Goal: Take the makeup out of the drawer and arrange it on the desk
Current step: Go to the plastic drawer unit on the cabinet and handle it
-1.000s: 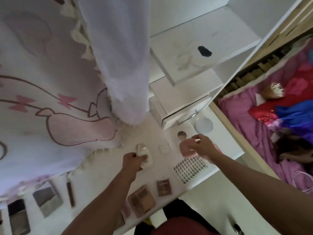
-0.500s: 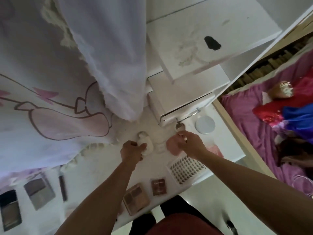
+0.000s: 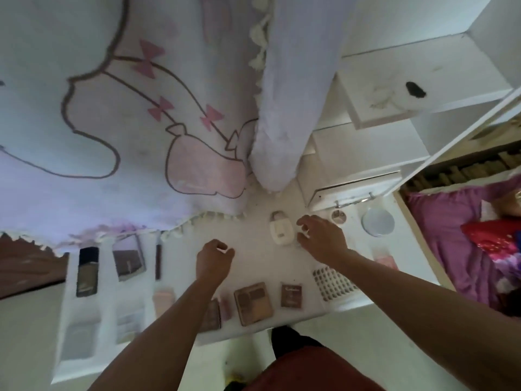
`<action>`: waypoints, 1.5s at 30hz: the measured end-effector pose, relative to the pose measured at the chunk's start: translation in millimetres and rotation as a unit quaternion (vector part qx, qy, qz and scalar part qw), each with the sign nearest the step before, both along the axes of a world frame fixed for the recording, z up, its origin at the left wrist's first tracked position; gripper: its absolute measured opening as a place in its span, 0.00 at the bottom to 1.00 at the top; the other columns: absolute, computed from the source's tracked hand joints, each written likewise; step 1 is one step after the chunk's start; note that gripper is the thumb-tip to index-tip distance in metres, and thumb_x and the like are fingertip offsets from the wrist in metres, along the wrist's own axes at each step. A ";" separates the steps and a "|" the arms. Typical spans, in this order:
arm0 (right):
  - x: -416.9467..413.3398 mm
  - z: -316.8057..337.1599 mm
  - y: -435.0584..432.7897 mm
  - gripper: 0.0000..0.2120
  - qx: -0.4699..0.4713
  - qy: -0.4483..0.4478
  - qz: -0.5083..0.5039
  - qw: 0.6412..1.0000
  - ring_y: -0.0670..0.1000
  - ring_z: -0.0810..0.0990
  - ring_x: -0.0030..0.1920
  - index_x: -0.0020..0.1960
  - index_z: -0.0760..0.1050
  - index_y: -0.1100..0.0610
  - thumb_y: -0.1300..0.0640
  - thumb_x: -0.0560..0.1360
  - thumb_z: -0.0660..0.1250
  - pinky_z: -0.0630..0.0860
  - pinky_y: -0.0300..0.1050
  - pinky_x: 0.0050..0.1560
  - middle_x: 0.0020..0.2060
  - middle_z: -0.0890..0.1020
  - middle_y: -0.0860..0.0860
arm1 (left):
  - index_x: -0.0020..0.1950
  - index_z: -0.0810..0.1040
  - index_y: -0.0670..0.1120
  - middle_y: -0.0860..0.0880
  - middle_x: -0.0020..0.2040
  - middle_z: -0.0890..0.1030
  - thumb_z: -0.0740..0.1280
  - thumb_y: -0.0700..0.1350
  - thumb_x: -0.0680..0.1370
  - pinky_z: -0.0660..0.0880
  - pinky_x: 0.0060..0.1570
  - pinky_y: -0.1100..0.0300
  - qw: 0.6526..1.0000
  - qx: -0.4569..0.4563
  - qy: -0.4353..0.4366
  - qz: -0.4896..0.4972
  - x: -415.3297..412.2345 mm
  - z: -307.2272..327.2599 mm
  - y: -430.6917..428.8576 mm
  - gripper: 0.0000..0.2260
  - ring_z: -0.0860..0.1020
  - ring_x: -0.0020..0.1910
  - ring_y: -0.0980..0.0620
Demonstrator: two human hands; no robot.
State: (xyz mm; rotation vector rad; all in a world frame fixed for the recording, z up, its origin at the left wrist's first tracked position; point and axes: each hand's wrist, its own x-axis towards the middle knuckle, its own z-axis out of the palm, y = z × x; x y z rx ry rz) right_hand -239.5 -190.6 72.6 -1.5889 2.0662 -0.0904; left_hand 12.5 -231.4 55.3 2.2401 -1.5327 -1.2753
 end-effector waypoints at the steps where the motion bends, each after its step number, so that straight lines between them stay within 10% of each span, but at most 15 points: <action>1: 14.9 5.3 -2.5 0.14 -0.002 0.003 0.029 1.000 0.51 0.80 0.57 0.62 0.73 0.45 0.48 0.77 0.63 0.73 0.44 0.53 0.56 0.80 0.44 | 0.49 0.78 0.46 0.47 0.40 0.82 0.70 0.47 0.74 0.78 0.50 0.54 1.000 -0.018 -0.010 -0.010 12.7 6.8 4.8 0.06 0.82 0.46 0.43; 12: 269.5 42.7 41.3 0.18 -0.049 0.026 0.352 0.935 0.51 0.76 0.62 0.68 0.70 0.48 0.49 0.78 0.60 0.72 0.48 0.62 0.62 0.76 0.48 | 0.57 0.76 0.50 0.49 0.54 0.82 0.64 0.51 0.78 0.73 0.54 0.56 0.980 -0.085 -0.179 0.017 243.2 70.6 177.8 0.10 0.78 0.57 0.47; 23: 585.3 75.6 222.2 0.18 -0.089 0.008 0.679 0.728 0.54 0.76 0.60 0.66 0.72 0.52 0.50 0.77 0.61 0.74 0.48 0.55 0.59 0.76 0.51 | 0.61 0.75 0.51 0.47 0.57 0.79 0.63 0.51 0.78 0.72 0.51 0.57 0.920 0.010 -0.248 0.303 446.9 105.7 478.8 0.13 0.78 0.55 0.46; 32: 810.2 69.6 415.9 0.19 -0.080 -0.012 0.865 0.496 0.54 0.76 0.60 0.68 0.70 0.51 0.49 0.78 0.60 0.73 0.46 0.55 0.62 0.76 0.50 | 0.63 0.74 0.50 0.47 0.59 0.79 0.63 0.50 0.78 0.71 0.51 0.58 0.789 0.115 -0.236 0.555 524.9 101.5 715.3 0.14 0.77 0.58 0.46; 45: 984.5 76.1 743.8 0.20 -0.092 -0.012 0.985 0.143 0.55 0.77 0.60 0.69 0.70 0.51 0.49 0.78 0.60 0.73 0.46 0.54 0.64 0.76 0.51 | 0.62 0.75 0.48 0.47 0.56 0.80 0.64 0.50 0.78 0.72 0.47 0.58 0.509 0.167 -0.151 0.831 517.0 90.4 954.1 0.14 0.78 0.55 0.46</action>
